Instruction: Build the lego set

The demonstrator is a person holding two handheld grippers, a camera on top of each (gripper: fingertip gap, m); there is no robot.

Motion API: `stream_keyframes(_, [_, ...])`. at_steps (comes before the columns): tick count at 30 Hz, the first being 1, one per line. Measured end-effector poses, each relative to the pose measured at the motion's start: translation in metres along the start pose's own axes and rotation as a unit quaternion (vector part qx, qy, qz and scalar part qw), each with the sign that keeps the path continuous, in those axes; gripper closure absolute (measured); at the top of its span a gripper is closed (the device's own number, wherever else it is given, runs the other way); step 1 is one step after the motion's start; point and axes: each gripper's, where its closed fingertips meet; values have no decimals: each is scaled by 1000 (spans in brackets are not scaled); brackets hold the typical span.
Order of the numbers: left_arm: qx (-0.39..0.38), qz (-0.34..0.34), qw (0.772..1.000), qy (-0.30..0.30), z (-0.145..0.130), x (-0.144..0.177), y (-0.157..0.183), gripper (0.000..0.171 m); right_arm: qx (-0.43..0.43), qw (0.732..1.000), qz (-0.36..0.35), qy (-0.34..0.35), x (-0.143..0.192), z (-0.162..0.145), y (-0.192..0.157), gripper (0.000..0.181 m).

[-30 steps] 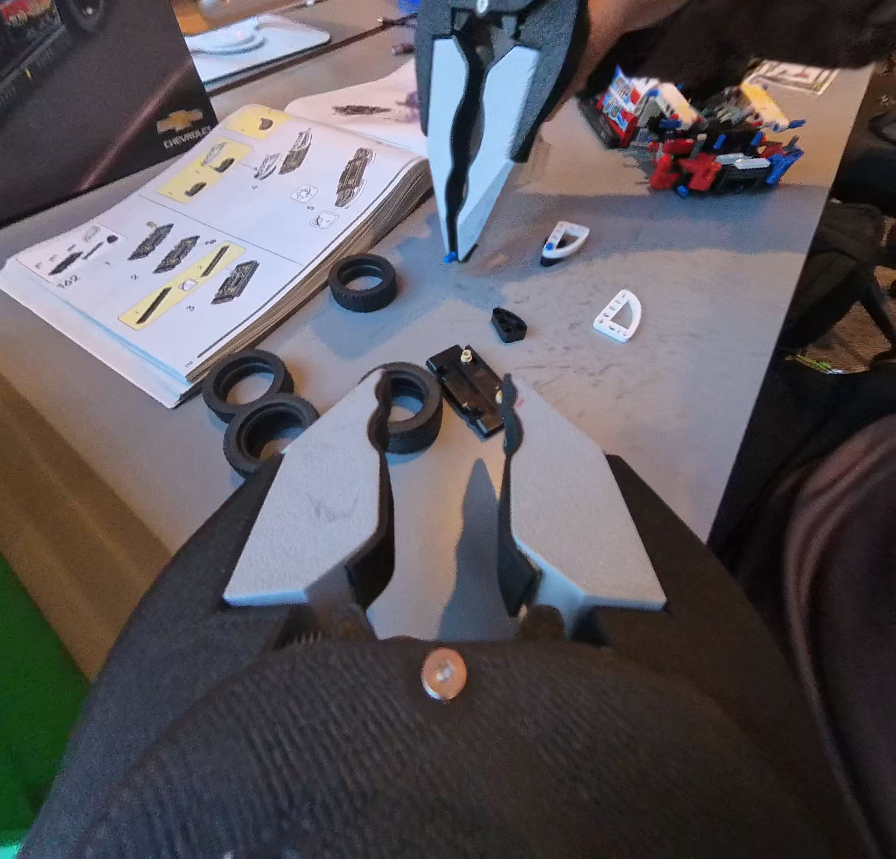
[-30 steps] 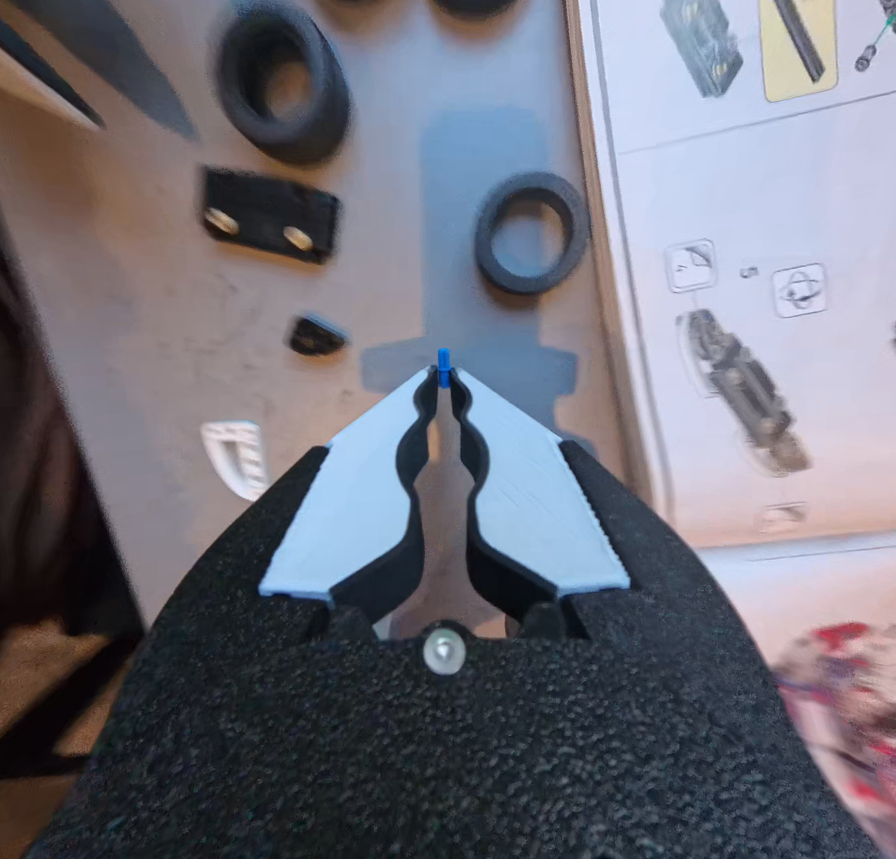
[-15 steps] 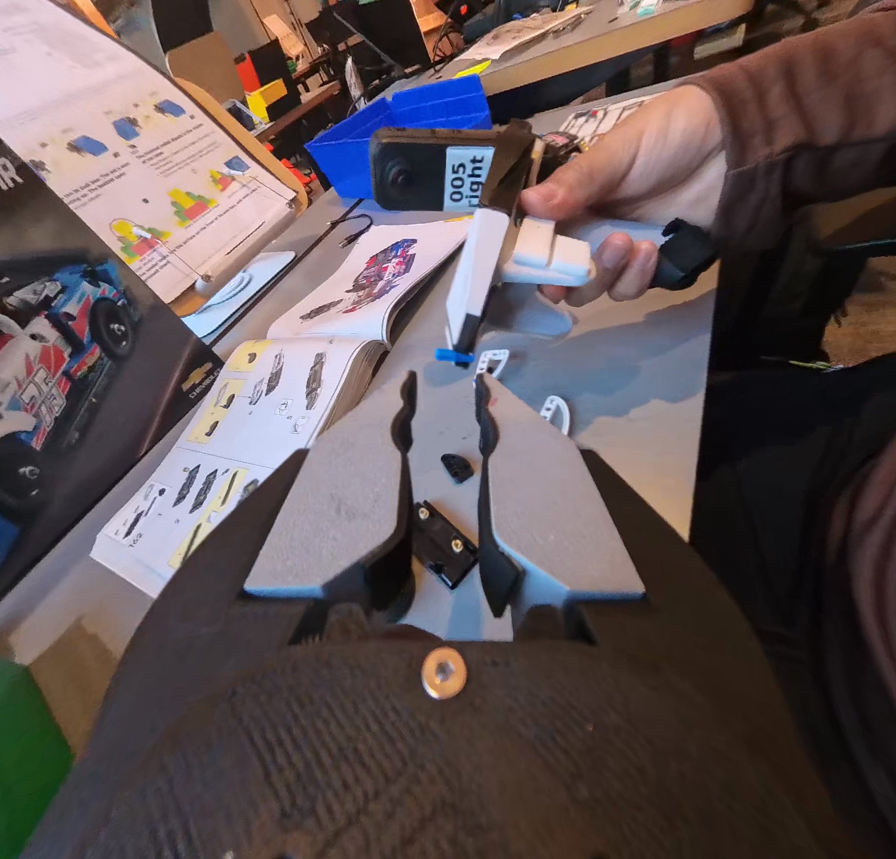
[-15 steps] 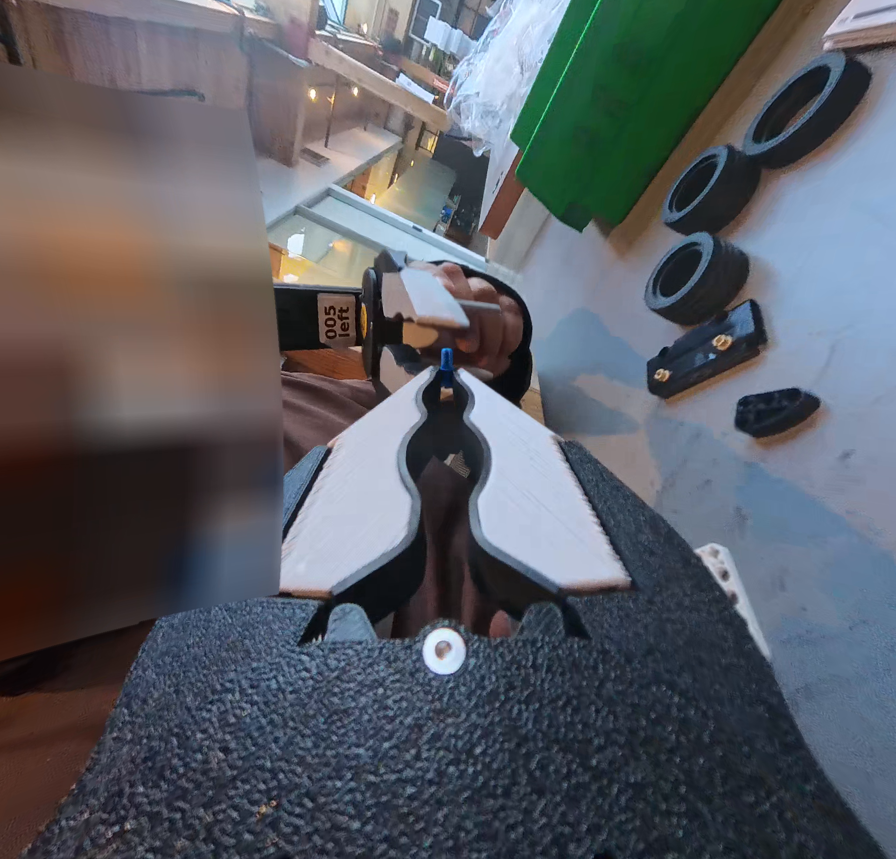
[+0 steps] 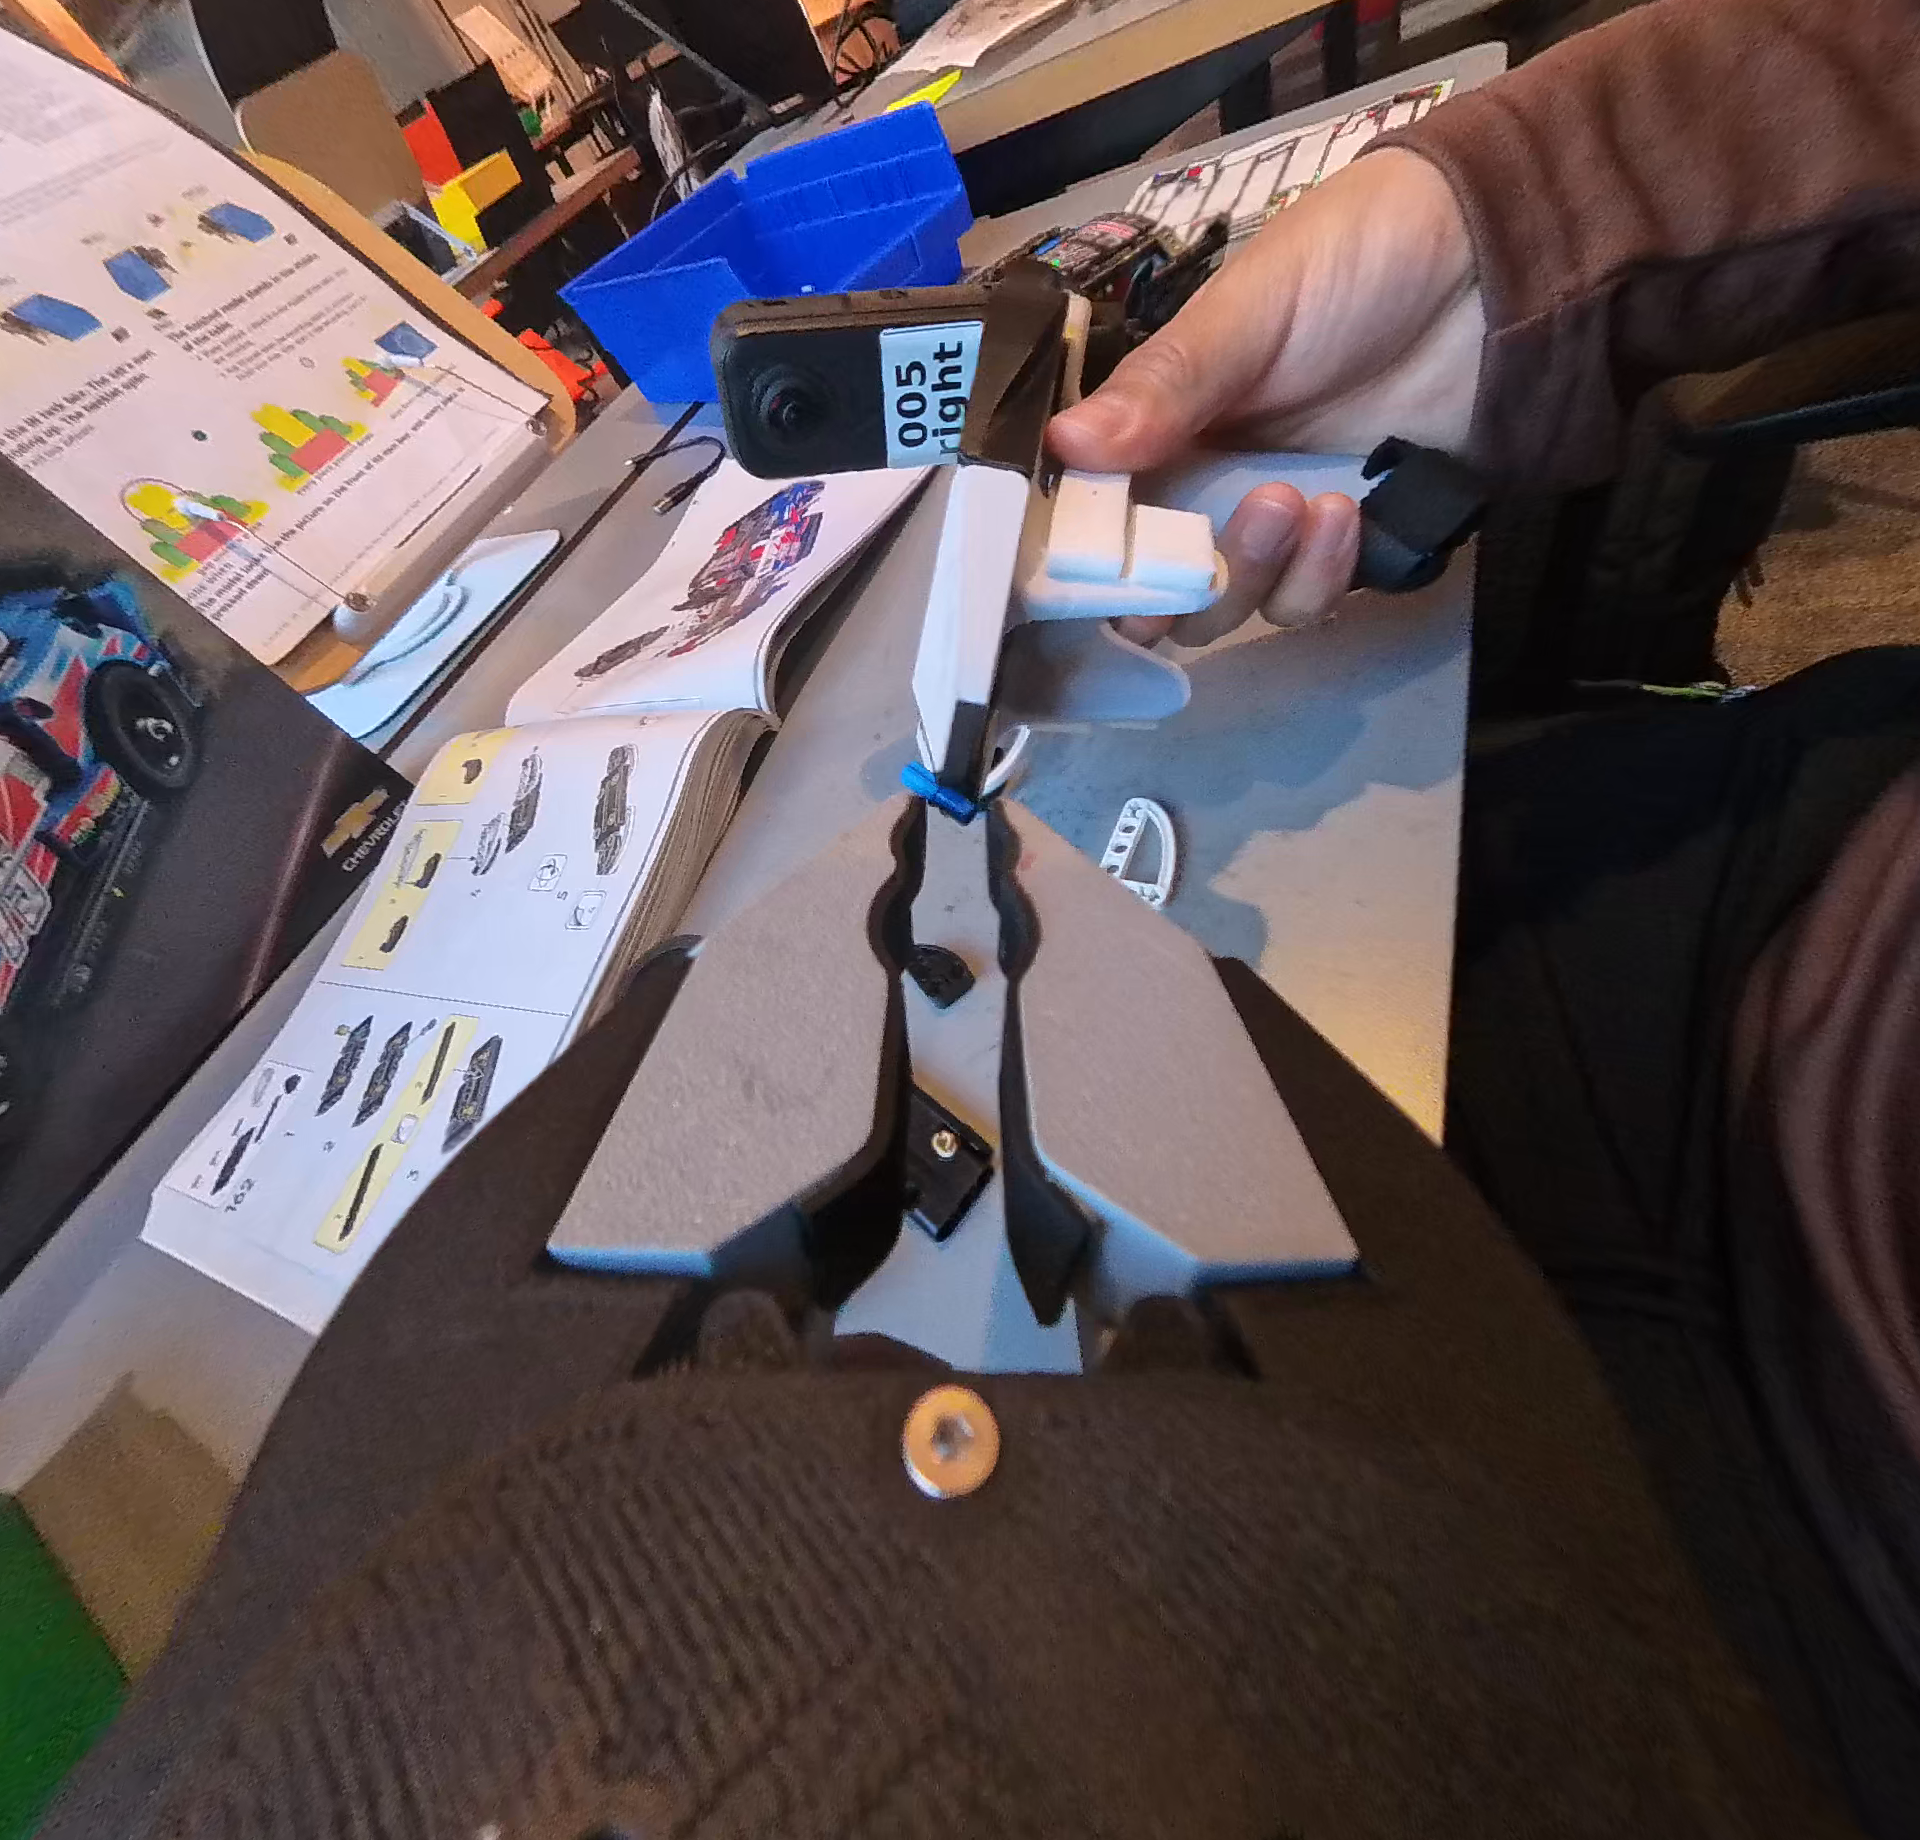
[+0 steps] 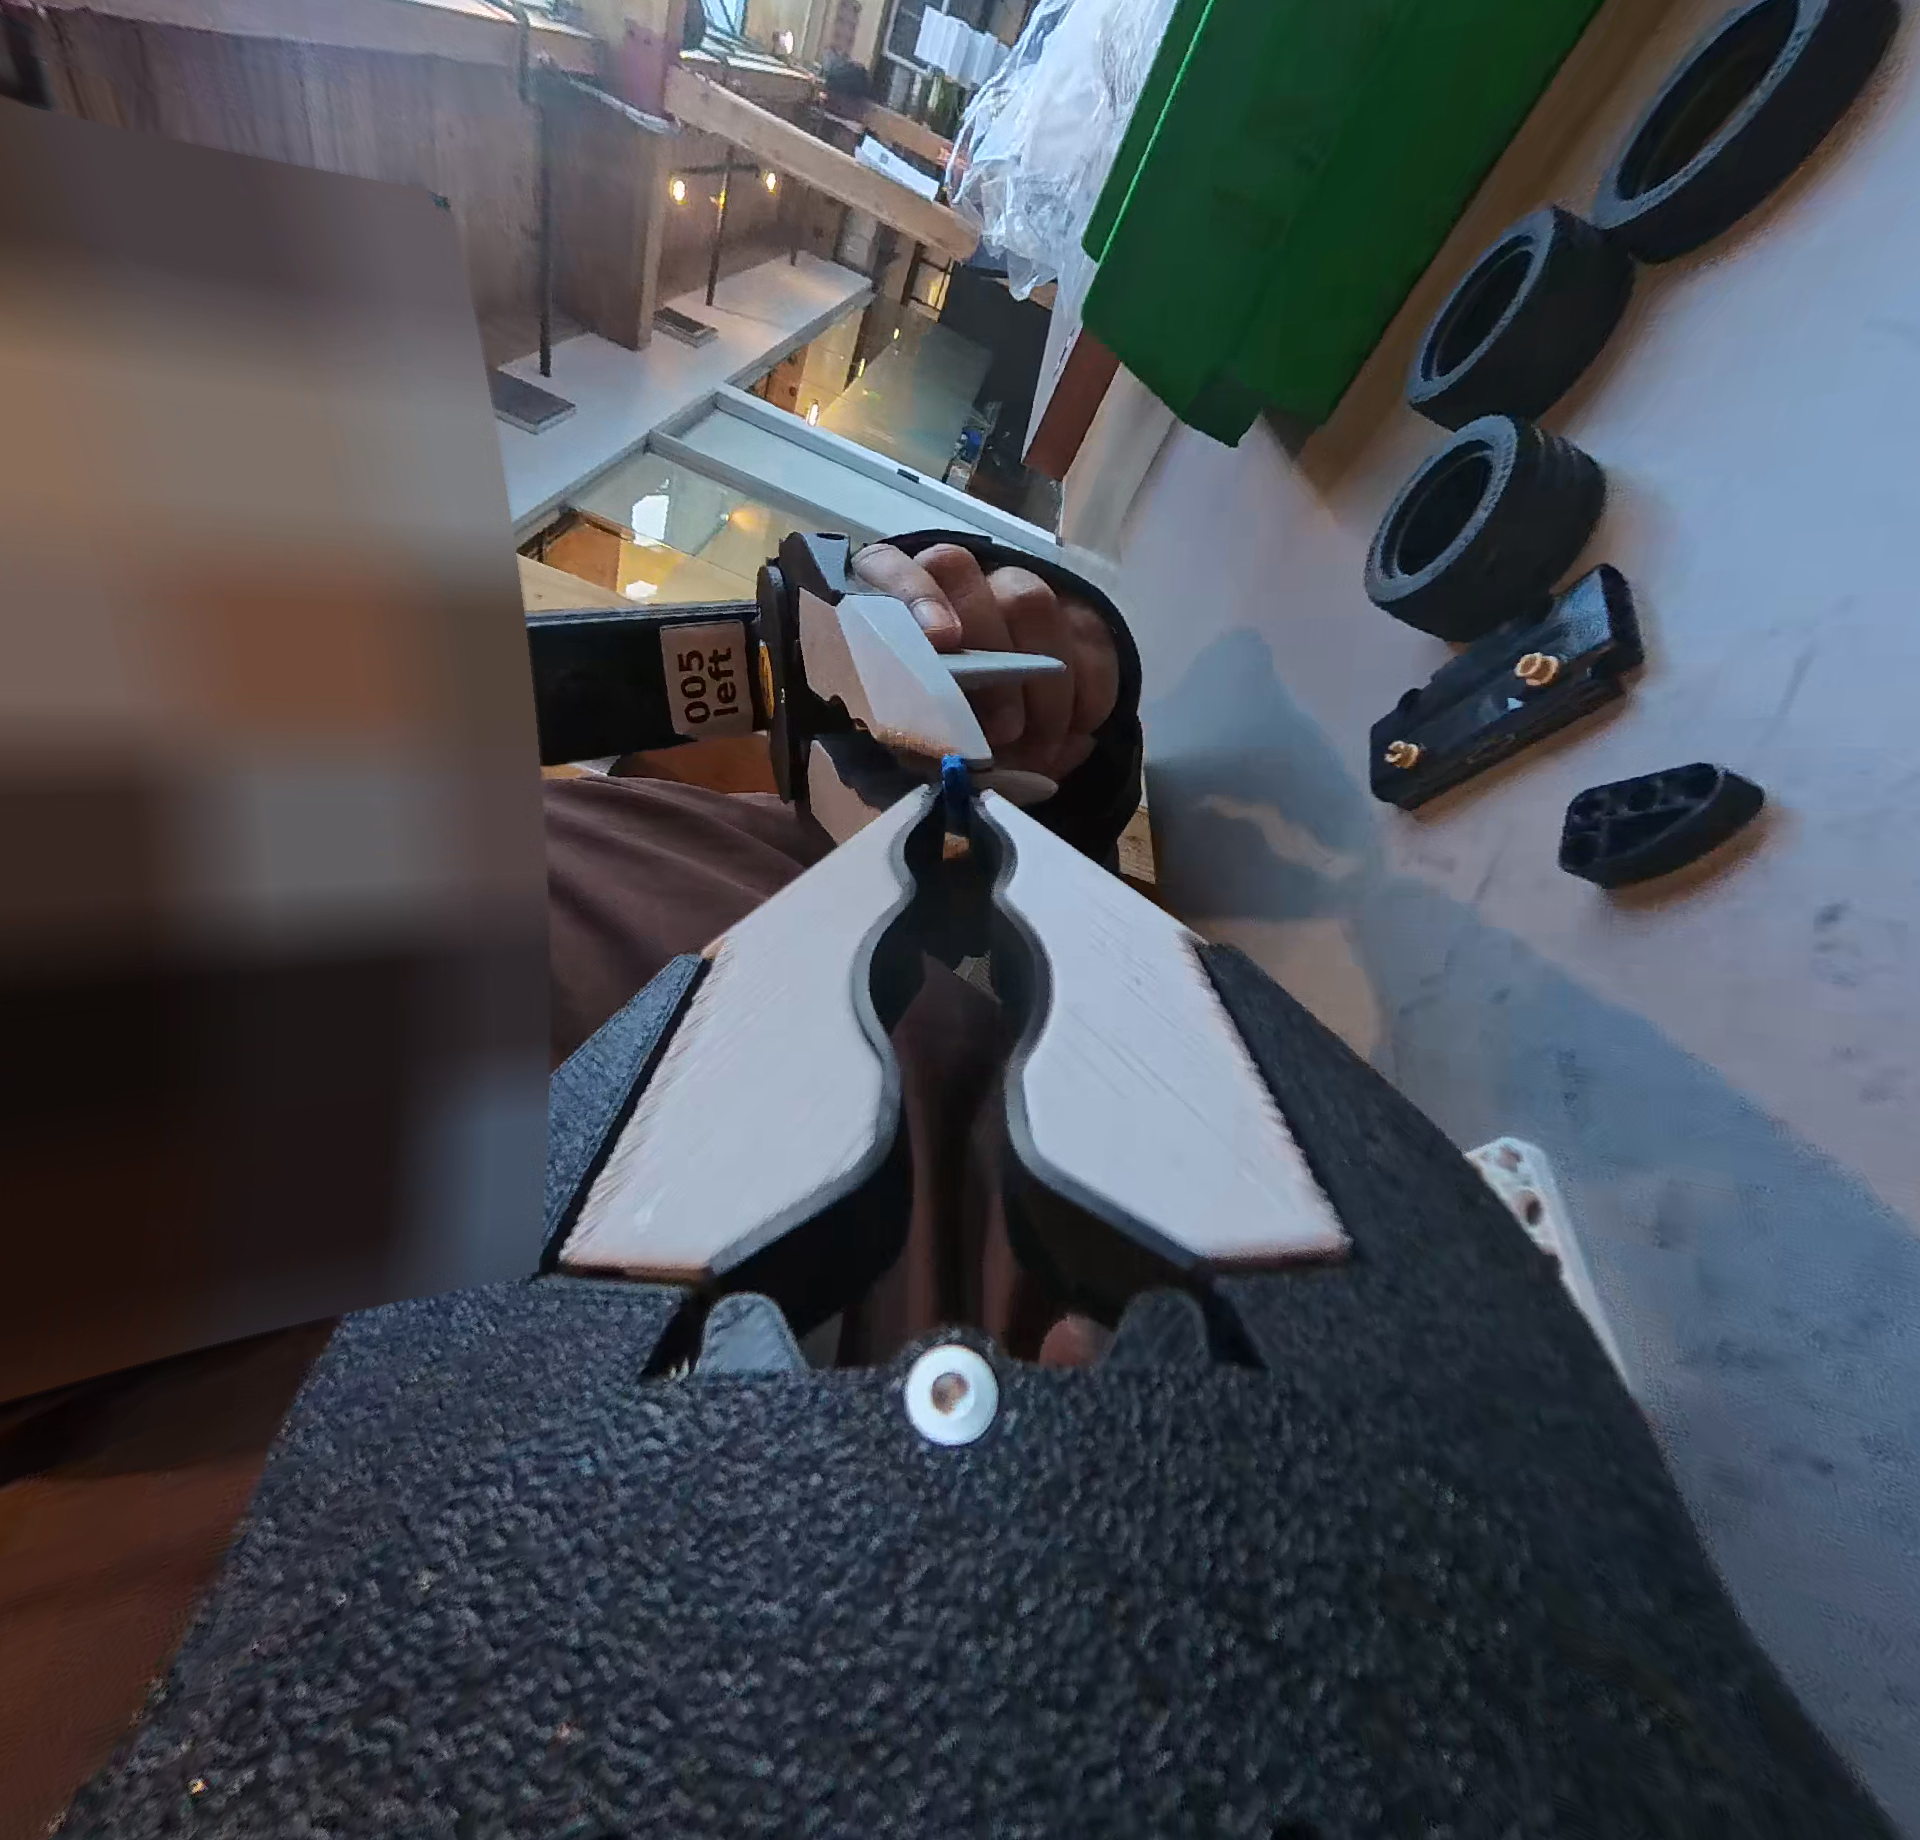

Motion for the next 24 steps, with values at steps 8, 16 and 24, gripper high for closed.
stream_keyframes(8, [20, 14, 1000, -18, -17, -6, -6, 165, 30, 999, -39, 5, 0, 5, 18, 177])
stream_keyframes(16, [16, -2, 1000, -27, -24, -10, -1, 165, 129, 985, -114, -16, 5, 2, 27, 176])
stream_keyframes(24, [-38, -2, 998, -43, -25, -10, 4, 165, 111, 989, -101, -1, 6, -1, 27, 177])
Point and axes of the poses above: each gripper's, where its closed fingertips meet, x back along the fingers, z out of its top, y = z × x across the jaws, and after that the axes turned 11 degrees about y, right-handed
